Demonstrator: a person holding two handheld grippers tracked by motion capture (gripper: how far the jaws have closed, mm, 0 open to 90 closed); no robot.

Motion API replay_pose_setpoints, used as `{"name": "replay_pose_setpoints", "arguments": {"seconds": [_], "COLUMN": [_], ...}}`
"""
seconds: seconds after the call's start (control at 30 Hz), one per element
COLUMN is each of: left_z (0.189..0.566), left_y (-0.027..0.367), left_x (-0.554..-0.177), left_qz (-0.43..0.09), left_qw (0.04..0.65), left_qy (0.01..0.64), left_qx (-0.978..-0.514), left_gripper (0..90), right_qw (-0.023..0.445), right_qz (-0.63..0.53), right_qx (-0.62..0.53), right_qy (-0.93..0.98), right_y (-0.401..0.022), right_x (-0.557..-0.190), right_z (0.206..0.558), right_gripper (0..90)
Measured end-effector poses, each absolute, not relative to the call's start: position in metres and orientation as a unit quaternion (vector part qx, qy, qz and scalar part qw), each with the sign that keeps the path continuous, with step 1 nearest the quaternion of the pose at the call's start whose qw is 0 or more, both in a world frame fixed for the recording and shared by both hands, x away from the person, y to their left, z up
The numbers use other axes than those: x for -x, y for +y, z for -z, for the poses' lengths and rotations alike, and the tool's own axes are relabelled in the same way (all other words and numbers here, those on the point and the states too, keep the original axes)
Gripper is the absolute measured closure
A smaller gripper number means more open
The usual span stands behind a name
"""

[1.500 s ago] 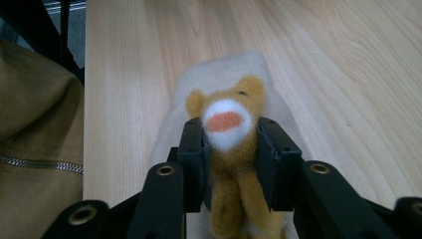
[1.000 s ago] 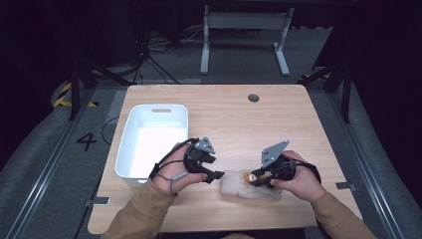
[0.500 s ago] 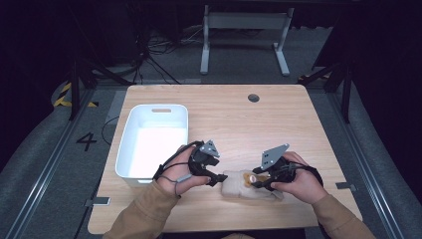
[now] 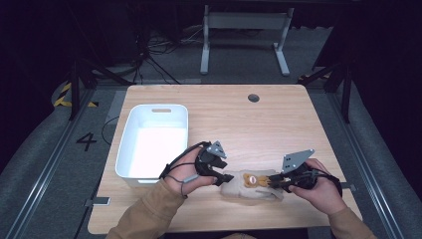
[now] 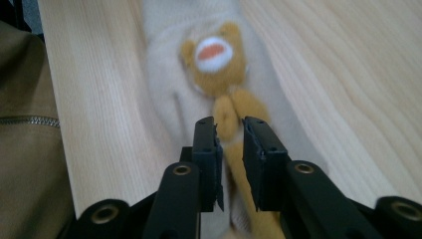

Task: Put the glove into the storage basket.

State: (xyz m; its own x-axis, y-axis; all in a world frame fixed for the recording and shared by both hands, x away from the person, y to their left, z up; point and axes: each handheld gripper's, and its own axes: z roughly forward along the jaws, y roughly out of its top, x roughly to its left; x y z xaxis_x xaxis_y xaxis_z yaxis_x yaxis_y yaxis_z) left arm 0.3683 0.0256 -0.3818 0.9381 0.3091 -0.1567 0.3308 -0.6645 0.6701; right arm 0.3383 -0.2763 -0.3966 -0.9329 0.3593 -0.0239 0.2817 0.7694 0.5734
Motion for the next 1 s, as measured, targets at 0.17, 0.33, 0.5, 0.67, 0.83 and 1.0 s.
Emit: {"name": "replay_pose_setpoints", "arguments": {"seconds": [0.17,0.33,0.5,0.67,0.83,1.0], "left_z": [0.382,0.383,0.385,0.389,0.39,0.391], "left_y": [0.018,0.016,0.014,0.01,0.009,0.006], "left_x": [-0.367,-0.368,-0.369,-0.371,-0.371,-0.371], "left_qz": [0.02,0.009,0.005,0.003,0.0,0.003], "left_qw": [0.38,0.372,0.36,0.357,0.353,0.347], "left_qy": [0.171,0.167,0.168,0.17,0.168,0.167], "left_qx": [-0.909,-0.913,-0.918,-0.919,-0.921,-0.923], "left_gripper": [51.9,49.2,46.5,43.8,41.4,41.1], "right_qw": [0.069,0.071,0.065,0.061,0.059,0.053], "right_qz": [-0.293,-0.273,-0.266,-0.254,-0.241,-0.233], "right_qx": [-0.188,-0.204,-0.211,-0.217,-0.219,-0.22], "right_qy": [0.935,0.937,0.938,0.941,0.944,0.946], "right_y": [-0.286,-0.292,-0.296,-0.298,-0.299,-0.3], "right_x": [-0.33,-0.325,-0.324,-0.323,-0.323,-0.324], "right_z": [0.401,0.408,0.414,0.418,0.422,0.428], "right_gripper": [77.3,77.0,76.7,75.7,72.2,72.1]}}
